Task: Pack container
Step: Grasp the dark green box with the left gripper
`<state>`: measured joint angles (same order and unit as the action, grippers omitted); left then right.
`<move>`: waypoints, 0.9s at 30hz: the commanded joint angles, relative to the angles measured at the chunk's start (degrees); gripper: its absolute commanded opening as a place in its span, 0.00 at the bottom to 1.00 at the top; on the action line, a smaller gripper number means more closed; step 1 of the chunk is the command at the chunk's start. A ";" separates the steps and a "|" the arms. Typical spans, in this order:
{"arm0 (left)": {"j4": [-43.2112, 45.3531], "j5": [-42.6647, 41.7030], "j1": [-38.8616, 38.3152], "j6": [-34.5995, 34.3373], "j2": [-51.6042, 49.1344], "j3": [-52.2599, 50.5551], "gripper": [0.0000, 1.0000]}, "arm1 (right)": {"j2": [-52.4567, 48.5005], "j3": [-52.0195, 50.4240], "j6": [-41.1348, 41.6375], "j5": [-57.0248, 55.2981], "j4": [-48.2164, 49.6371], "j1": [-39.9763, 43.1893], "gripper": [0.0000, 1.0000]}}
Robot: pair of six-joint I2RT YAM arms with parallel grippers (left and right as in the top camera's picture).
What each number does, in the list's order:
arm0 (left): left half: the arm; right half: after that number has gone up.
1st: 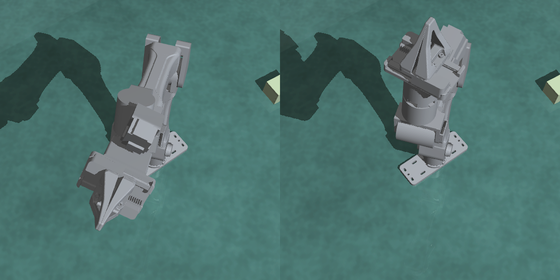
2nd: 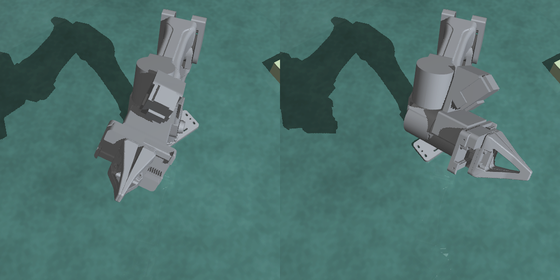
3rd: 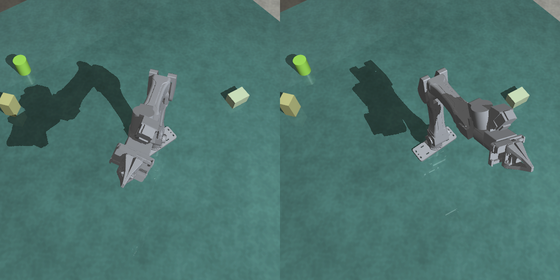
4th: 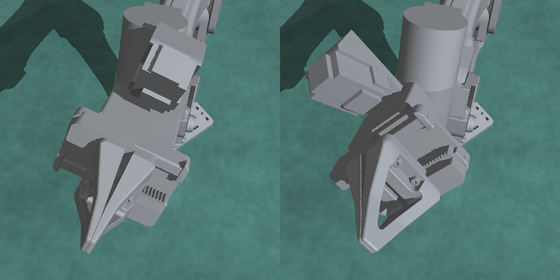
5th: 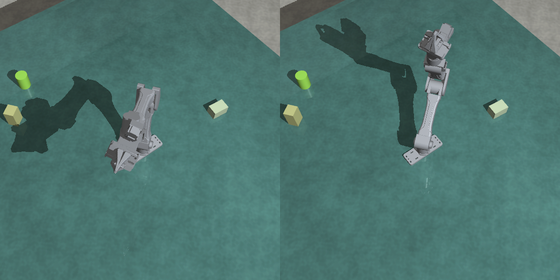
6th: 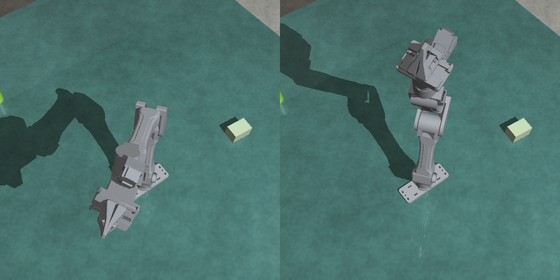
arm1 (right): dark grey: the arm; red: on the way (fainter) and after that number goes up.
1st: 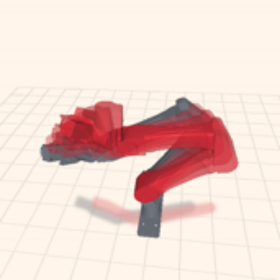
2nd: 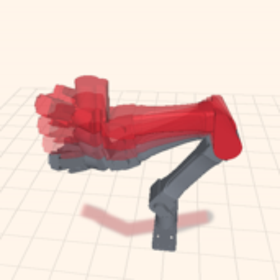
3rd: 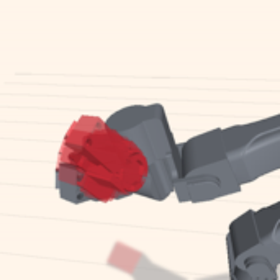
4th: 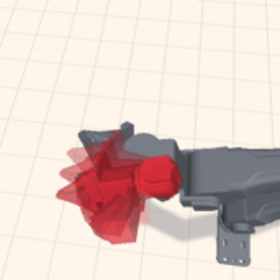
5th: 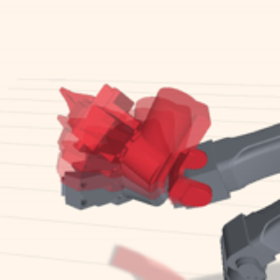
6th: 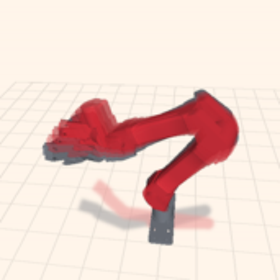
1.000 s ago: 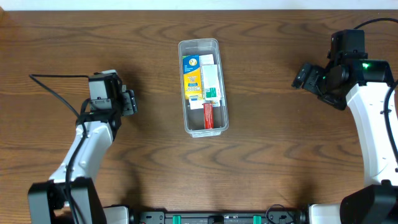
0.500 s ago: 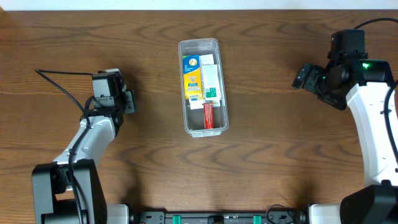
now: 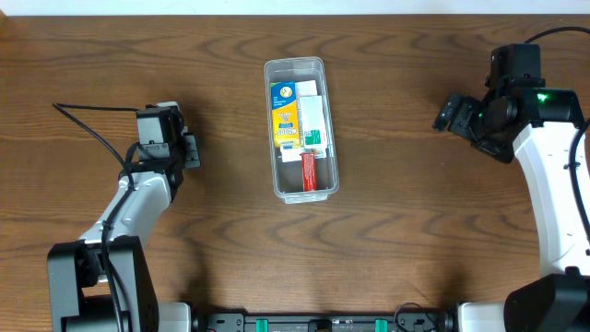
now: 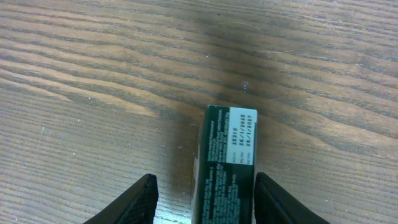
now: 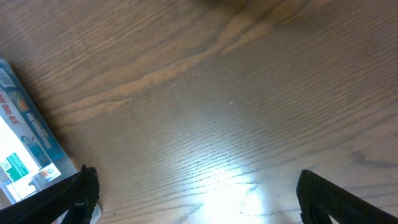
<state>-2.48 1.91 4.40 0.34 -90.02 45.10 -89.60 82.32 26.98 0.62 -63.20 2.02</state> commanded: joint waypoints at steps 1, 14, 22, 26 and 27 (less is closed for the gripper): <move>0.02 0.02 0.02 1.16 -0.94 1.42 0.51 | 0.46 0.17 0.42 0.04 -0.04 0.37 0.99; 0.94 0.04 0.02 1.20 -3.23 1.42 0.42 | 0.46 0.17 0.42 0.04 -0.04 0.37 0.99; 1.05 0.02 0.00 1.57 0.46 1.42 0.24 | 0.46 0.17 0.42 0.04 -0.04 0.35 0.99; -0.87 0.04 -0.94 1.57 3.65 1.42 0.24 | 0.46 0.17 0.42 0.04 -0.04 0.35 0.99; -1.51 0.04 -1.42 1.57 4.92 1.42 0.24 | 0.46 0.17 0.42 0.04 -0.04 0.37 0.99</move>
<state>-3.20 1.74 4.05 1.54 -88.73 45.10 -89.60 82.32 26.98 0.62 -63.20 2.02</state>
